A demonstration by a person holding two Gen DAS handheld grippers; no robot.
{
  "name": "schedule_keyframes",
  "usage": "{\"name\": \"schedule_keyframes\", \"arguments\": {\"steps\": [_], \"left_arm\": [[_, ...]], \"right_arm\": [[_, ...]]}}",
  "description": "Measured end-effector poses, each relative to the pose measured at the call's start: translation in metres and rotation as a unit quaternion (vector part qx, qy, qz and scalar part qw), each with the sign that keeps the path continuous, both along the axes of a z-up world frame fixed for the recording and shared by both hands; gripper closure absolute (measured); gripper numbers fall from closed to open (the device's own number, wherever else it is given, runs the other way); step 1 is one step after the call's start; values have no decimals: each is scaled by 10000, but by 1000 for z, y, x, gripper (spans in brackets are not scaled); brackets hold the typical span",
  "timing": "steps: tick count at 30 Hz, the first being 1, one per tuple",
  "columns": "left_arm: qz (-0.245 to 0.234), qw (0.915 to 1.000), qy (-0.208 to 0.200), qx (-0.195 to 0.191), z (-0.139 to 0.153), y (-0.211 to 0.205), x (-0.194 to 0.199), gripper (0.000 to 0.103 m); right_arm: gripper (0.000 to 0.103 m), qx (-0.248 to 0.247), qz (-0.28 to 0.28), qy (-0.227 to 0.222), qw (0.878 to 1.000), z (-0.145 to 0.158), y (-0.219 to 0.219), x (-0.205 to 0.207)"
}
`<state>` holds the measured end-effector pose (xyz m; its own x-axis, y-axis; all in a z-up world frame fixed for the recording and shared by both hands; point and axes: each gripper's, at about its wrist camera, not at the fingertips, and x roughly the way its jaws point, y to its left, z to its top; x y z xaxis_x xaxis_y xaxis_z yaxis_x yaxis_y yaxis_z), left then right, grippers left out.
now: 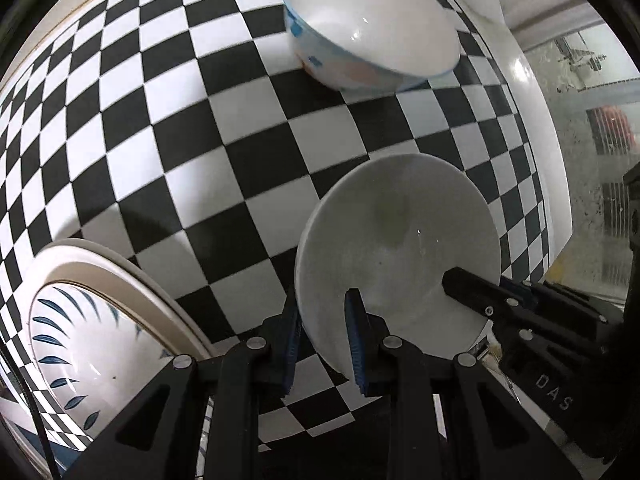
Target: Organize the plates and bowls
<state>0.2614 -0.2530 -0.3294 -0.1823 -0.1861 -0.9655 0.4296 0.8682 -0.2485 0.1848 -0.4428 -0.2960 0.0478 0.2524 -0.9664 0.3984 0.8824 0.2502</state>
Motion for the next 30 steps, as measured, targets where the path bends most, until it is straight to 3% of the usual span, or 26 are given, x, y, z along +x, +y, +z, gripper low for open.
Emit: {"name": "schedule_keyframes", "arguments": {"steps": [16,19,23,25,27,29,30], "left_arm": [[-71,10000,-1,15,-6,-3,-5,84],[-51,10000,-41,-27,8,5,-3,83],[62,9992,-360,-184,45,23,1,82],[169,9981,-515,-300,63,30,10,75],[260,9970,-588,-436,74,31,26,71],[328,9964,-599,-493,76,26,46,71],[370,9964,-567,-515,73,21,58,71]], "right_arm": [[88,101,-74,165,9998,-9,-9,-1],[86,199,-95,284,9994,-10,-12,-1],[86,279,-185,129,9994,13,-25,-2],[86,228,-272,-18,9994,31,-37,0],[80,214,-415,-145,9988,46,-51,7],[61,277,-566,-284,9976,55,-64,16],[58,339,-646,-385,9966,58,-71,24]]}}
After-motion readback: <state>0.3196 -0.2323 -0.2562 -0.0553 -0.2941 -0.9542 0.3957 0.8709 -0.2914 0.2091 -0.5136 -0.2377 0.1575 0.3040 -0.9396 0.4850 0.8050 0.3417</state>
